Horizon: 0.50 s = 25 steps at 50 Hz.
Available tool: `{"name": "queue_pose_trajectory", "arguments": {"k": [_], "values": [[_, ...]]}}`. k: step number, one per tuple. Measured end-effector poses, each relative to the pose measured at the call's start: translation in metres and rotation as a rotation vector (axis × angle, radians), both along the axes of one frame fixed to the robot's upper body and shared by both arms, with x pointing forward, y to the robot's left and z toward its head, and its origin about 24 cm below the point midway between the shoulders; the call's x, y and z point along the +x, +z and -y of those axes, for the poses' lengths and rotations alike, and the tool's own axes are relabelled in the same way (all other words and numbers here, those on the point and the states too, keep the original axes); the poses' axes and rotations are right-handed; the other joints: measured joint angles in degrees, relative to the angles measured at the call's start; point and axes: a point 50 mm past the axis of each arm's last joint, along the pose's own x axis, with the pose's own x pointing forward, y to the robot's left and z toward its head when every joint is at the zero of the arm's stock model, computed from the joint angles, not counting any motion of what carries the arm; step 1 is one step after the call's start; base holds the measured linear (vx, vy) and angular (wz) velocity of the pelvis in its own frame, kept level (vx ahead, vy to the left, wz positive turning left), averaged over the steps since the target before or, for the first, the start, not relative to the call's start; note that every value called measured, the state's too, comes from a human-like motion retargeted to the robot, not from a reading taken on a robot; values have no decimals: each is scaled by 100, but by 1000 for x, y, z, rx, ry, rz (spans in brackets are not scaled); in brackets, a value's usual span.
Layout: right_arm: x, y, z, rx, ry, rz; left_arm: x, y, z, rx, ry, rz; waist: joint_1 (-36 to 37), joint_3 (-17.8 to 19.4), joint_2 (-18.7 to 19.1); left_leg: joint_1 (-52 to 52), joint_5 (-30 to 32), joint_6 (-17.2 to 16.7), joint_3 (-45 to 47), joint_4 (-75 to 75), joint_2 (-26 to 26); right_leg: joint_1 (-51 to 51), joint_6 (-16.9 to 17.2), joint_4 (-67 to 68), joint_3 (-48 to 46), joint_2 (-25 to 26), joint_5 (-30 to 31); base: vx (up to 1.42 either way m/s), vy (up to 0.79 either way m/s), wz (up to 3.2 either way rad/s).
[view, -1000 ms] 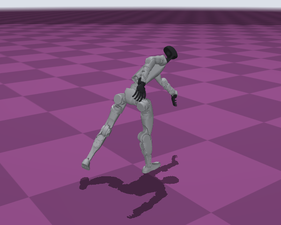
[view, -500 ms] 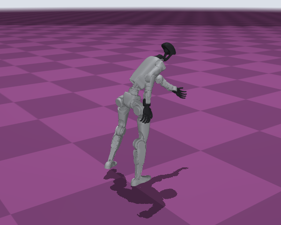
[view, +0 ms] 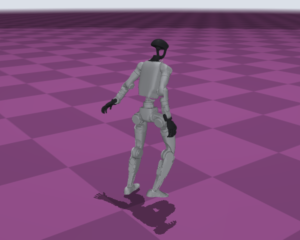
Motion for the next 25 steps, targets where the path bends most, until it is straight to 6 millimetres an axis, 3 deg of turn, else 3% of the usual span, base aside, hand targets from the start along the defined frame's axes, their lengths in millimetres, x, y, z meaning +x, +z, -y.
{"name": "queue_pose_trajectory", "arguments": {"k": [3,5,8,12,15,20,25], "values": [[-11,-3,5,-23,2,-55,-6,9,-12,62,94,74,-85,-94,-130,185,-95,91,-113,-72,-180,-22,132,-1201,-266,50,127,37,1,60],[-10,-3,10,-53,-2,-73,1,10,-15,87,122,112,-144,-121,-264,280,-175,168,-168,-88,-366,-19,285,-2196,-437,56,387,36,-3,52],[-7,-3,17,-94,15,-101,27,6,-14,89,104,173,-187,-151,-517,510,-347,276,-203,-79,-688,19,718,-3599,-853,-9,859,38,-6,39],[2,-2,24,-123,39,-128,81,-6,1,24,38,331,-97,-264,-689,888,-500,246,-121,-77,-843,-47,1239,-4396,-1882,-66,968,45,-10,7],[18,0,30,-137,47,-121,133,-16,28,-116,-71,511,29,-445,-698,1169,-474,250,-76,-52,-853,33,1250,-4396,-2178,-86,1054,54,-15,-14],[46,5,33,-149,32,-55,196,-17,87,-347,-485,640,402,-904,-709,1510,113,312,7,512,-841,249,1121,-3541,-1631,-241,607,62,-21,-54],[111,26,23,-194,42,161,238,2,139,-367,-917,665,799,-1129,-540,564,1321,607,309,3265,-517,604,602,-3018,-945,-122,-1,60,-20,-104]]}}
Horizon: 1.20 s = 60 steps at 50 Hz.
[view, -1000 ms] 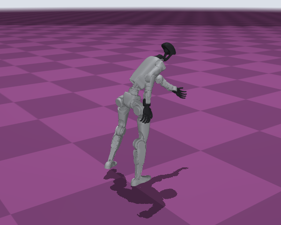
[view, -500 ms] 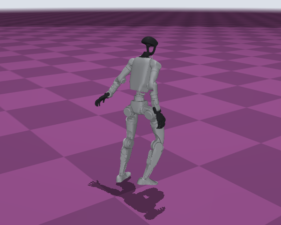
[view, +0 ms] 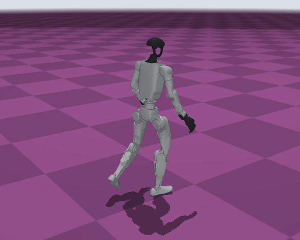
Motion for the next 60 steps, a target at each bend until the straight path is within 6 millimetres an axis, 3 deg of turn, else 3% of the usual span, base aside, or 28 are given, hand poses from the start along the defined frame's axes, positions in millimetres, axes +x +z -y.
{"name": "queue_pose_trajectory", "arguments": {"k": [3,7,9,12,15,20,23,25,26,30,32,35,37,40,45,47,50,53,55,60], "values": [[49,23,-17,-2,45,188,18,18,19,44,-118,130,230,30,154,-660,-97,306,178,1360,217,198,-169,263,478,121,-312,53,-13,-140],[103,52,-52,10,182,328,31,38,31,41,-162,251,676,250,282,-1249,-616,550,413,1828,221,549,-203,349,1324,258,-525,49,-7,-187],[124,65,-72,14,249,372,33,46,31,54,-170,294,829,437,380,-1470,-827,552,509,1574,213,1044,-354,-200,1682,379,-461,46,-1,-187],[145,81,-101,45,307,432,32,51,26,58,-167,321,1084,685,391,-1706,-1098,464,742,670,220,1271,-239,-153,2244,334,-566,45,4,-179],[160,97,-125,85,302,508,31,53,16,60,-131,326,1269,970,439,-1863,-979,336,909,-692,314,1415,-207,-73,2717,349,-692,44,9,-150],[173,115,-143,104,149,601,25,47,-2,74,-27,293,1400,1592,792,-1725,-289,-221,890,-3426,621,1773,-315,131,3376,639,-996,48,17,-119],[169,110,-143,93,-14,578,9,36,-10,93,18,246,1458,1919,1060,-1644,-185,-894,490,-4561,870,2058,-358,253,3779,847,-1191,54,26,-117],[165,102,-140,49,-52,511,-7,27,-15,83,69,195,1451,2080,1162,-1672,-277,-1137,-18,-4923,968,2153,-399,345,4074,900,-1301,53,31,-129],[163,100,-134,72,-171,510,-11,25,-17,91,73,187,1570,2163,1187,-1682,-267,-1200,-317,-4982,958,2153,-389,413,4211,882,-1373,51,35,-134],[155,92,-113,92,-435,453,-28,12,-19,70,126,119,2002,2409,1218,-1794,541,-1243,-1123,-4963,830,1826,-462,878,4748,753,-1712,45,43,-146],[155,87,-106,52,-305,339,-33,5,-19,45,132,55,2289,2469,1224,-2007,1007,-1210,-1029,-4881,975,1413,-589,1144,4964,800,-1767,32,41,-151],[160,91,-92,59,-278,311,-32,0,-14,5,110,-1,2555,2469,994,-2638,1008,-905,-584,-4630,832,447,-540,1652,4979,486,-1720,20,46,-107],[165,102,-77,56,-378,431,-24,3,-12,1,71,11,2718,2469,947,-3082,897,-819,-358,-4517,747,-230,-504,1951,4816,307,-1492,10,48,-80],[182,125,-64,21,-313,459,-21,9,-10,-16,30,32,2703,2469,1047,-3467,919,-792,-28,-4626,723,-989,-380,2146,4327,86,-1009,6,47,-90],[209,183,-40,-90,-357,658,-16,29,-11,-100,106,168,2825,2469,1356,-3874,902,-745,553,-4783,780,-1745,-477,2043,2715,-428,-356,4,43,-113],[222,209,-41,-115,-343,703,-15,35,-12,-159,159,203,2762,2469,1361,-4166,691,-666,851,-4466,758,-2040,-506,2176,1807,-828,-217,2,40,-126],[238,244,-50,-106,-318,796,-7,43,-17,-200,199,253,2838,2469,1420,-4440,428,-846,1275,-4101,957,-2099,-748,1899,406,-1101,-65,1,36,-149],[245,266,-57,-76,-311,877,3,49,-24,-192,244,280,2838,2469,1403,-4342,386,-654,1823,-4297,789,-2097,-801,1571,-712,-1447,125,-1,37,-141],[247,274,-63,-18,-314,939,10,53,-30,-163,262,296,2876,2469,1422,-4026,563,-725,2167,-4777,651,-1882,-760,954,-1309,-1398,435,0,33,-150],[246,272,-92,93,-277,1022,13,57,-36,-114,238,328,2682,2469,1719,-3770,-319,-956,2852,-3599,1152,-1754,-336,1171,-1844,-1378,815,3,28,-146]]}}
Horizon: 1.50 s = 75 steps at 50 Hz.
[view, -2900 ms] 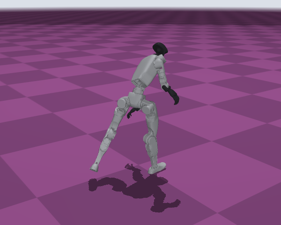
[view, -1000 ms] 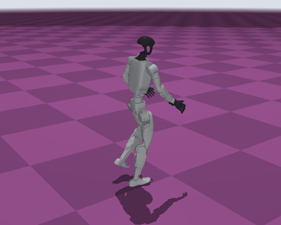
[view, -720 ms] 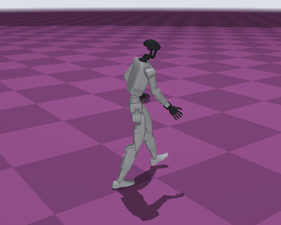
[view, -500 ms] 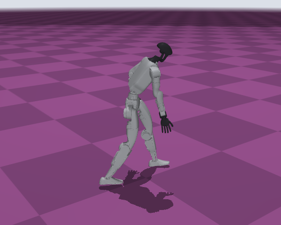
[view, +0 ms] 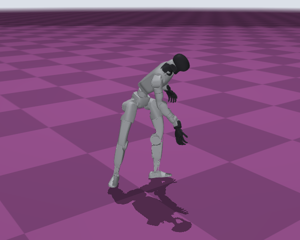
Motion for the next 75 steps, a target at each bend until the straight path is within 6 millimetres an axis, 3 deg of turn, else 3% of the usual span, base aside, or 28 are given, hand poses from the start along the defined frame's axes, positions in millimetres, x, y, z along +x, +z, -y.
{"name": "queue_pose_trajectory", "arguments": {"k": [2,8,12,18,21,23,25,28,30,32,33,35,37,39,45,49,56,60,64,67,70,75], "values": [[-1,-1,-14,22,48,33,3,3,-4,-13,39,23,-138,0,-61,202,-150,45,357,127,34,-156,124,433,-83,-101,-72,1,23,-152],[-13,-14,-42,52,228,107,16,15,-9,5,93,83,-536,0,-147,989,-377,42,1464,459,284,586,-292,55,-2153,308,-367,3,13,-162],[-29,-34,-49,26,359,112,26,23,-3,44,62,120,-1013,0,-345,1623,-483,28,2055,716,205,981,-38,-789,-2374,502,-419,6,0,-116],[-60,-70,-42,68,418,82,49,41,16,112,11,205,-1809,-145,-730,2719,-377,124,2824,707,-78,1439,343,-1697,-1359,574,-389,11,-12,-116],[-81,-101,-34,98,379,9,56,44,26,119,1,219,-2199,-480,-1011,3199,-287,482,3025,928,-55,1602,406,-1805,-815,544,-467,21,-23,-142],[-93,-120,-27,68,375,-56,62,46,31,114,-22,223,-2350,-727,-1252,3403,-285,799,2816,1378,144,1419,465,-986,-293,235,-858,29,-27,-191],[-105,-135,-19,73,365,-105,69,49,37,132,-65,222,-2488,-944,-1442,3356,-254,1009,2020,2010,402,1350,445,-628,259,173,-1114,30,-25,-234],[-125,-151,-4,174,308,-135,83,58,50,164,-151,239,-2501,-1169,-1481,3002,-203,806,-142,2537,270,1325,364,-562,1244,512,-1257,31,-20,-289],[-129,-171,-7,218,280,-226,88,61,57,170,-187,258,-2697,-1358,-1549,2839,-275,524,-1436,2865,-86,1392,430,-528,1859,722,-1334,35,-16,-287],[-139,-184,-3,235,267,-283,96,68,63,224,-267,275,-2862,-1470,-1543,2811,-326,480,-2052,3125,-385,1664,304,-938,2426,999,-1274,35,-15,-272],[-143,-190,0,241,253,-310,101,74,67,254,-308,284,-2945,-1504,-1538,2815,-354,554,-2150,3274,-460,1823,243,-1153,2692,1115,-1247,36,-14,-267],[-154,-202,6,251,231,-356,109,83,74,304,-401,303,-3018,-1646,-1582,2749,-493,953,-2078,3670,-467,1517,359,-335,3266,1136,-1508,39,-12,-264],[-165,-214,14,240,200,-426,119,96,78,345,-459,328,-3205,-1680,-1514,2724,-618,1138,-2115,3729,-591,1916,162,-899,3800,1359,-1386,37,-9,-245],[-177,-224,23,240,169,-479,128,109,84,391,-522,357,-3338,-1696,-1461,2623,-794,1312,-2146,3791,-691,1992,189,-710,4297,1488,-1459,40,-5,-233],[-230,-257,59,330,-1,-623,152,157,103,544,-642,511,-3696,-1505,-1362,2314,-959,1322,-2084,3076,-936,2673,293,-949,5586,1743,-1490,41,1,-211],[-285,-276,85,395,-148,-745,162,196,123,658,-720,664,-3756,-1292,-1463,2157,-757,1249,-1701,2256,-770,3001,464,-950,6351,1777,-1568,41,9,-192],[-397,-288,123,414,-349,-1008,150,252,172,752,-946,933,-3861,-810,-1677,2069,61,711,-1570,270,-254,3351,508,-664,7353,1920,-1873,40,19,-158],[-456,-277,144,421,-455,-1125,132,270,196,841,-1121,1038,-3998,-500,-1822,2062,439,294,-1727,-839,87,3382,407,-302,7689,2043,-2129,39,31,-117],[-497,-260,166,409,-579,-1204,112,281,212,953,-1270,1122,-4138,-194,-1971,2024,289,48,-1146,-1472,344,3289,409,-45,7755,2010,-2338,35,41,-85],[-511,-248,181,387,-680,-1234,101,287,219,1012,-1336,1175,-4155,-49,-2047,1935,266,10,-511,-1651,405,3022,427,137,7823,1927,-2454,32,49,-81],[-508,-243,190,375,-757,-1233,92,292,222,1048,-1354,1222,-4023,0,-2116,1687,762,144,-388,-1683,387,2565,397,350,7954,1806,-2450,29,56,-94],[-478,-260,175,442,-806,-1158,82,297,225,1069,-1331,1313,-3513,0,-2278,1074,1800,152,-137,-1592,144,1702,429,495,7377,1121,-1946,25,63,-60]]}}
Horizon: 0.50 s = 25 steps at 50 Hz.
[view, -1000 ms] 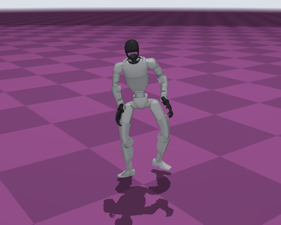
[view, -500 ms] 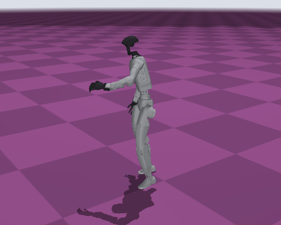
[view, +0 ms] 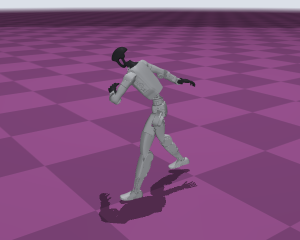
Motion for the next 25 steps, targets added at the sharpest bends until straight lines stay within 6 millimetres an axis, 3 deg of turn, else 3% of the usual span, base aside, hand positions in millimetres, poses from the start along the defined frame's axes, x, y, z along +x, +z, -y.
{"name": "queue_pose_trajectory", "arguments": {"k": [4,7,10,12,15,17,19,22,25], "values": [[42,-26,-37,53,-42,105,-4,-3,3,-55,-23,-1,769,0,124,-507,-101,-62,16,-98,-485,-487,31,-69,-1953,-809,735,23,63,-2],[94,-35,-59,51,-64,202,-4,-12,0,-136,-13,-63,1465,0,449,-764,-313,-163,-104,-171,-742,-437,-108,-216,-3616,-1053,1220,27,54,30],[181,-23,-68,0,-80,372,-5,-27,-14,-239,20,-159,2033,0,771,-1082,-659,-106,-263,78,-938,-570,-118,272,-4488,-1090,1571,30,43,70],[245,6,-61,-71,-104,508,-3,-37,-34,-322,100,-221,2354,0,1095,-851,-608,-394,-451,-171,-1058,-111,-389,-274,-4349,-656,1864,34,36,63],[351,80,-66,-116,-88,827,-8,-60,-63,-397,198,-335,2740,0,1447,-672,-711,-398,-691,-164,-1208,68,-177,-165,-3704,-62,2081,33,28,80],[413,150,-77,-116,-52,1087,-12,-77,-80,-446,263,-415,3002,0,1616,-578,-907,-374,-802,74,-1278,158,49,-55,-3350,251,2223,32,23,68],[458,233,-97,-91,16,1358,-17,-91,-97,-489,327,-497,3275,0,1704,-505,-1135,-405,-917,403,-1315,231,171,43,-3305,390,2390,32,21,46],[489,359,-134,-28,157,1757,-26,-111,-125,-558,427,-623,3606,0,1734,-456,-1469,-438,-1200,983,-1504,228,115,391,-3663,138,2264,30,30,53],[482,465,-171,8,354,2079,-34,-126,-155,-618,538,-715,3834,-15,1642,-426,-1833,-438,-1500,1629,-1799,116,-28,873,-3968,-360,1659,32,33,59]]}}
